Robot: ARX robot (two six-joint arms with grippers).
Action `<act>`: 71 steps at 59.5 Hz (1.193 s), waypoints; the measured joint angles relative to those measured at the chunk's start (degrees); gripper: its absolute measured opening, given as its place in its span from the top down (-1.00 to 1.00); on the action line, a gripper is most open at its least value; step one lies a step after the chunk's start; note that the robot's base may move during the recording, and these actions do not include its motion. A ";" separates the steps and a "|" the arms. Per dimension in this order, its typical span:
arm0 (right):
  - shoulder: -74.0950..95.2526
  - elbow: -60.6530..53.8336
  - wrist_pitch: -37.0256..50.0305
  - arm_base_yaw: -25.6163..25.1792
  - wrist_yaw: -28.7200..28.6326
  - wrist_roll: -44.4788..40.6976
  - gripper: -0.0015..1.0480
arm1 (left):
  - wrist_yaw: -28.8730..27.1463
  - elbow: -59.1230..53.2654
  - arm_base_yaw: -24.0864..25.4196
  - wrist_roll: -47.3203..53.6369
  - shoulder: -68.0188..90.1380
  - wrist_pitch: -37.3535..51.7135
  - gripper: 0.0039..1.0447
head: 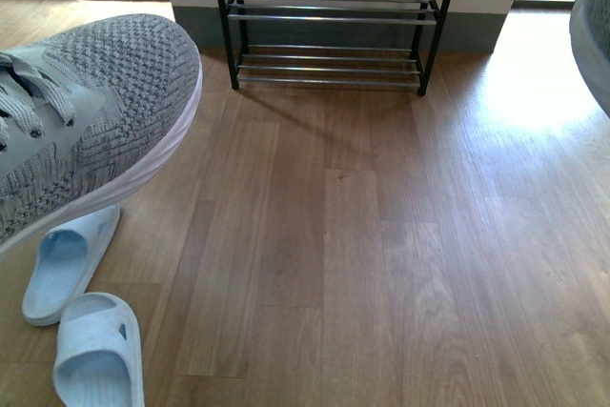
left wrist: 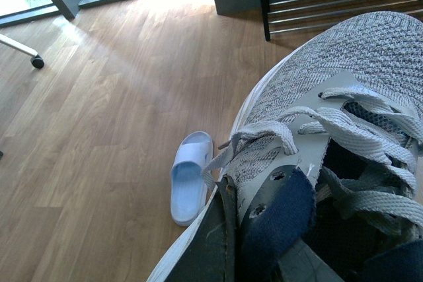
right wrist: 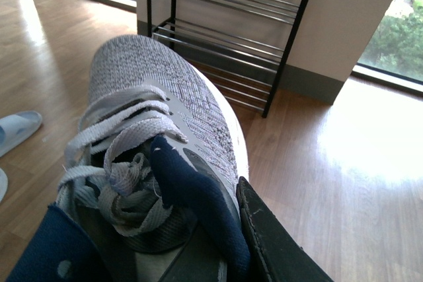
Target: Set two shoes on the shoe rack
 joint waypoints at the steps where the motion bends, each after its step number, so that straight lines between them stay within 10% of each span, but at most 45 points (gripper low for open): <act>1: 0.00 -0.02 0.00 0.00 -0.07 0.02 0.97 | -0.02 0.00 0.00 0.00 0.00 0.00 0.98; 71: 0.02 -0.07 0.00 -0.13 0.04 0.02 0.97 | 0.31 -0.02 -0.07 0.00 0.07 0.00 0.98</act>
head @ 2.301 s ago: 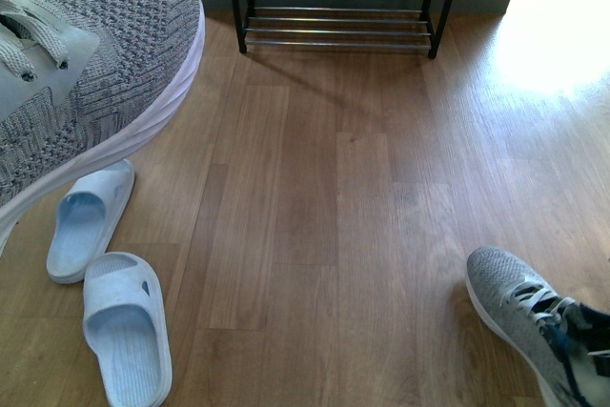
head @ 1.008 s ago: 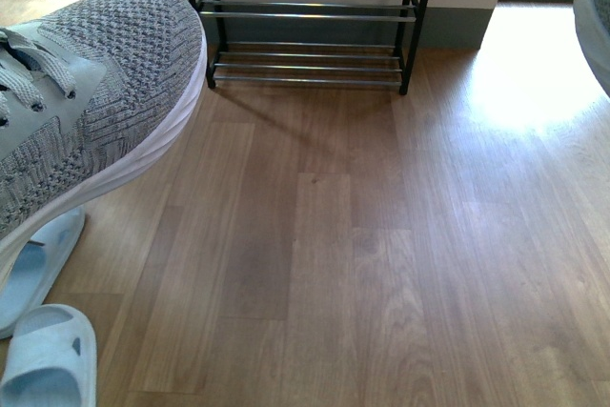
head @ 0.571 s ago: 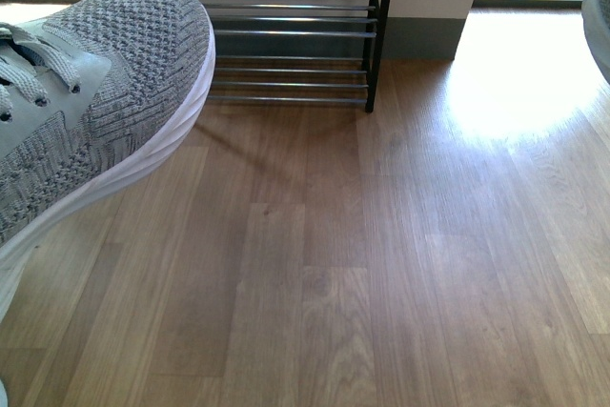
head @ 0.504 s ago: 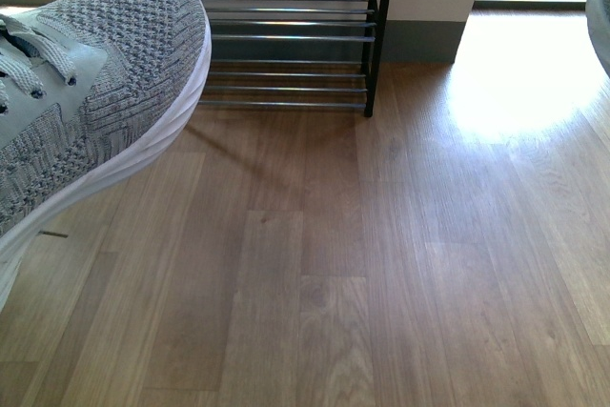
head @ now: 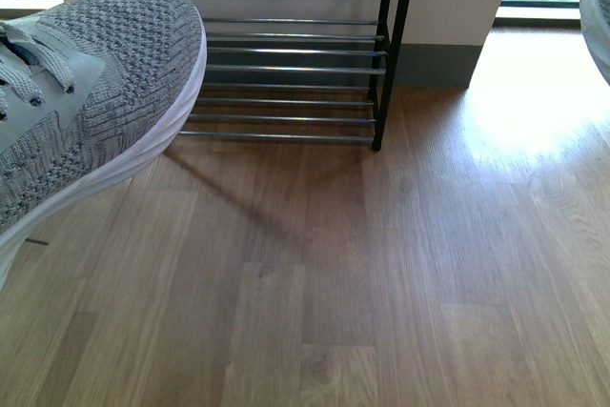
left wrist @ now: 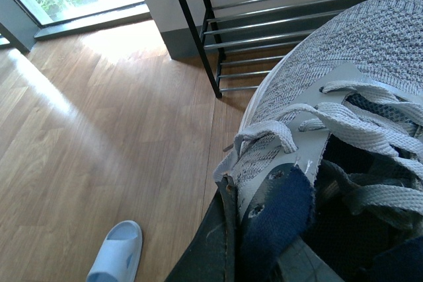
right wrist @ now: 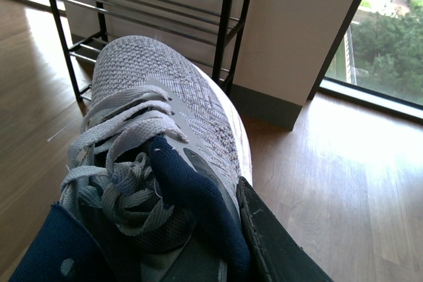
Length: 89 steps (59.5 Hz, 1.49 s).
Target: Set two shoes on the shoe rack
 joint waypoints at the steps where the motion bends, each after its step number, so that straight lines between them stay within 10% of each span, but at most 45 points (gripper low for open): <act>1: 0.00 0.00 0.00 0.00 0.02 0.00 0.97 | 0.00 0.00 0.02 0.00 0.00 0.00 0.98; 89: 0.02 -0.15 0.00 0.00 -0.02 0.00 0.97 | -0.13 -0.22 0.07 0.00 0.04 0.00 0.98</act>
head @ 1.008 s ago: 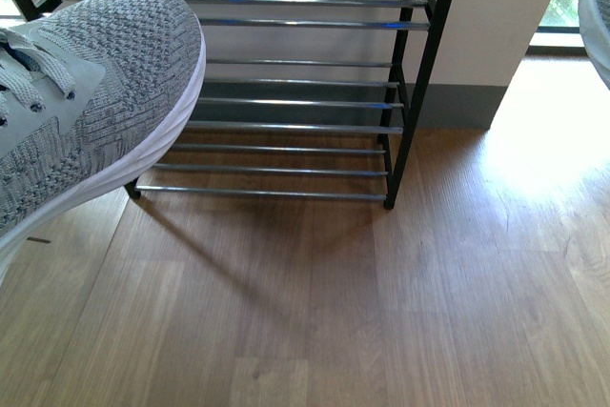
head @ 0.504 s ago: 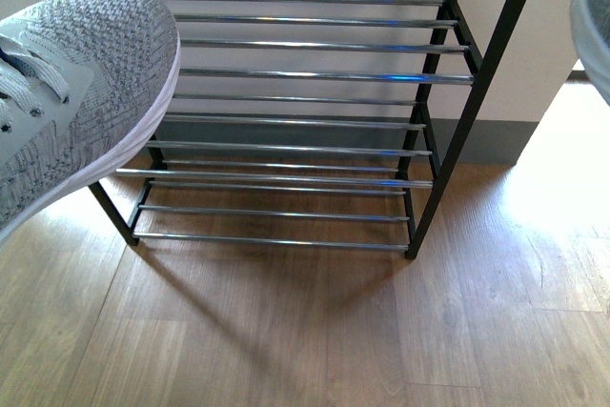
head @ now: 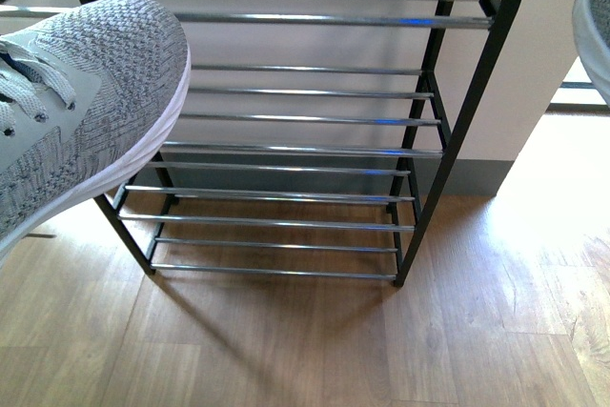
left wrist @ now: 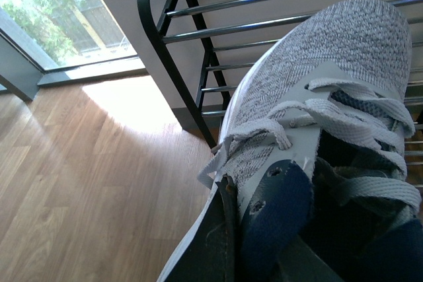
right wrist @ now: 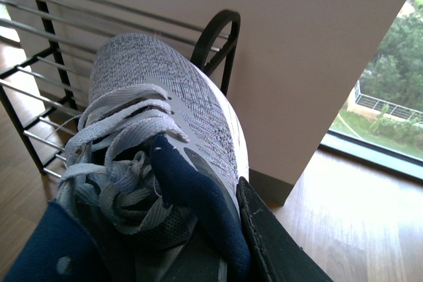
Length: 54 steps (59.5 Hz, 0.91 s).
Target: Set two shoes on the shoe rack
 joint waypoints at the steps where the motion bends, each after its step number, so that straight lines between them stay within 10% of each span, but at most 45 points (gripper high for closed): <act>1: -0.02 0.00 0.00 0.00 0.00 0.00 0.97 | 0.00 0.00 0.00 0.00 -0.02 0.00 0.98; 39: 0.92 0.04 0.83 0.28 -2.49 0.50 0.97 | 0.11 0.00 0.00 0.00 -0.04 0.00 0.98; 54: 26.45 13.29 11.65 26.84 17.77 10.82 0.97 | 0.20 0.00 0.00 0.00 -0.04 0.00 0.98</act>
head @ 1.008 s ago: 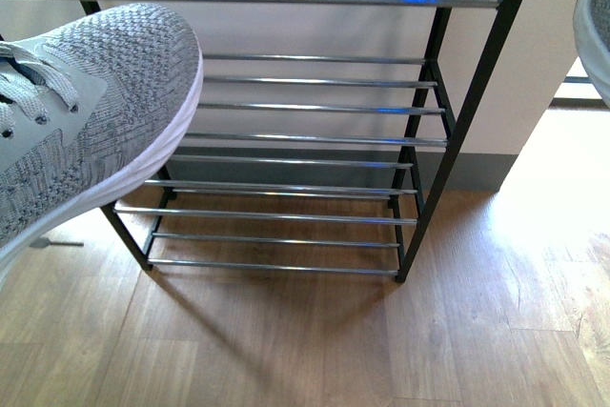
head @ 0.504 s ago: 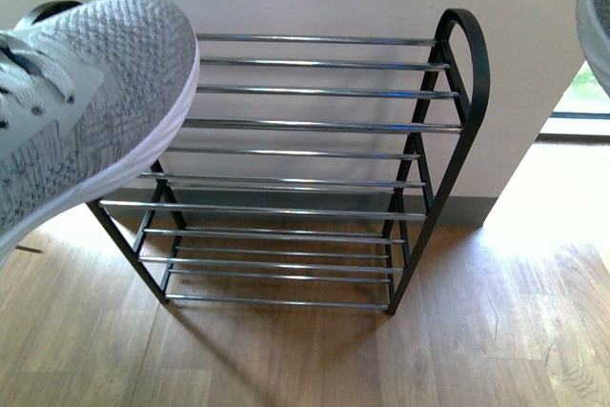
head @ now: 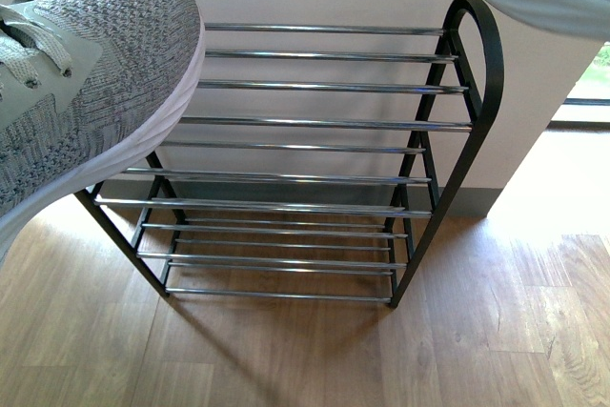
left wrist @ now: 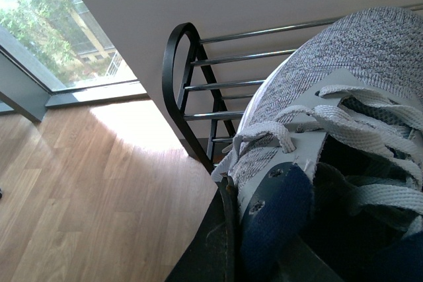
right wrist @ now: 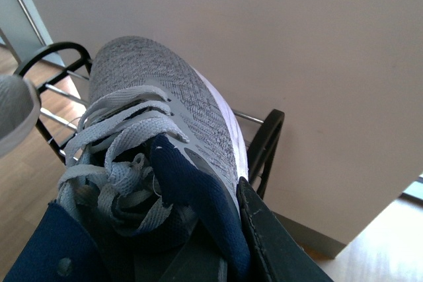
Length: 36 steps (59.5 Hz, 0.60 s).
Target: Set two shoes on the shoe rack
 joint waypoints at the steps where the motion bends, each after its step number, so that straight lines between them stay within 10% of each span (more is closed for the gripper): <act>1: 1.33 0.76 0.48 1.05 1.22 0.61 0.97 | -0.02 0.00 0.00 0.00 0.00 0.00 0.98; 17: 27.23 16.17 4.07 15.87 18.29 14.86 0.97 | -0.09 0.00 0.00 0.00 0.00 0.00 0.98; 36: 45.38 28.24 0.87 18.69 26.36 31.80 0.97 | -0.04 0.00 0.00 0.00 0.00 0.00 0.98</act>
